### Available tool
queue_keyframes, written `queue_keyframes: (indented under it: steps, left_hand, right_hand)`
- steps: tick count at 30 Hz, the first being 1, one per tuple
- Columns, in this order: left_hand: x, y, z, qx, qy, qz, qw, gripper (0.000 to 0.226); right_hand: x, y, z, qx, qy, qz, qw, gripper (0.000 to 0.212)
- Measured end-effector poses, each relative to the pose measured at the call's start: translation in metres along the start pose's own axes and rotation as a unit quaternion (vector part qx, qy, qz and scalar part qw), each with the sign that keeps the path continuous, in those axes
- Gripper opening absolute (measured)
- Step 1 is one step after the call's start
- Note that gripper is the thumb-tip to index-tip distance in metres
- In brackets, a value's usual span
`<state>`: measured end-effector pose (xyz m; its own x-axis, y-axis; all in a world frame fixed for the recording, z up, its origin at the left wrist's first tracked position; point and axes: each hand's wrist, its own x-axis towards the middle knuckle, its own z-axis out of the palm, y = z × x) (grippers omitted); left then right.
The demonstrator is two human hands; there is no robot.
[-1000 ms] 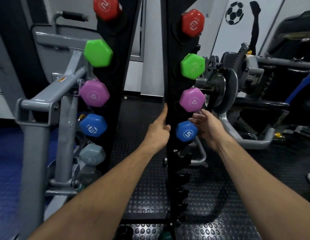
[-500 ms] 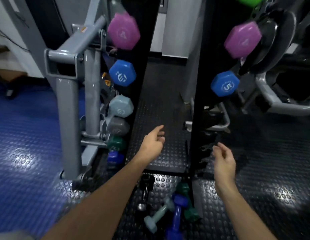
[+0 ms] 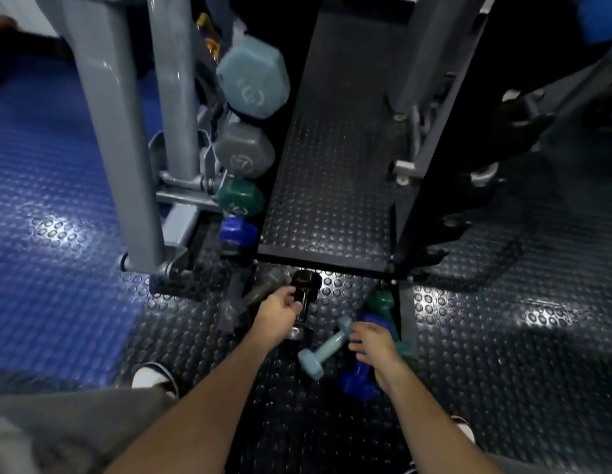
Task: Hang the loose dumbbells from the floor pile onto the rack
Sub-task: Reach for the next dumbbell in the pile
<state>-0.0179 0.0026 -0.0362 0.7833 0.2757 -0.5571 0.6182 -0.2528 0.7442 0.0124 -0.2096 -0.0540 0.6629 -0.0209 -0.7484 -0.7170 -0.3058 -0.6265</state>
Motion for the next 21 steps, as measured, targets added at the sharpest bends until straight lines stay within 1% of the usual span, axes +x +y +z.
queue_keyframes:
  steps: [3,6,10,12,13,15,17,18,19,20,21]
  left_hand:
    - [0.01,-0.031,0.021,0.011,-0.025,-0.027,0.999,0.047]
    - [0.024,-0.054,0.035,0.029,-0.033,-0.039,0.998,0.047]
    - [0.042,-0.08,0.056,0.081,-0.043,-0.051,0.994,0.048]
    - [0.05,-0.091,0.068,0.12,-0.033,-0.057,0.991,0.045]
    - [0.053,-0.097,0.076,0.132,-0.017,-0.068,0.989,0.042]
    - [0.057,-0.109,0.09,0.119,0.018,-0.103,0.987,0.043]
    - [0.059,-0.117,0.102,0.082,0.036,-0.153,0.984,0.049]
    - [0.06,-0.12,0.107,0.056,0.041,-0.183,0.981,0.053]
    - [0.062,-0.125,0.115,0.026,0.051,-0.212,0.976,0.059]
    - [0.065,-0.126,0.12,-0.005,0.062,-0.235,0.97,0.065]
    - [0.067,-0.129,0.127,-0.03,0.074,-0.249,0.965,0.07]
  right_hand:
    - [0.021,0.026,0.014,0.002,-0.003,0.032,0.999,0.012]
    - [0.044,0.051,0.027,0.013,0.0,0.06,0.998,0.018]
    - [0.074,0.078,0.04,0.027,0.019,0.096,0.995,0.025]
    - [0.088,0.087,0.046,0.022,0.029,0.094,0.995,0.028]
    - [0.093,0.091,0.049,0.0,0.042,0.081,0.996,0.032]
    - [0.101,0.095,0.053,-0.109,0.083,0.026,0.99,0.034]
    - [0.107,0.097,0.055,-0.239,0.113,-0.064,0.962,0.033]
    - [0.11,0.096,0.055,-0.303,0.115,-0.114,0.939,0.033]
    - [0.117,0.097,0.055,-0.379,0.109,-0.169,0.903,0.035]
    - [0.123,0.095,0.054,-0.463,0.099,-0.221,0.852,0.039]
    - [0.129,0.091,0.053,-0.549,0.091,-0.258,0.79,0.045]
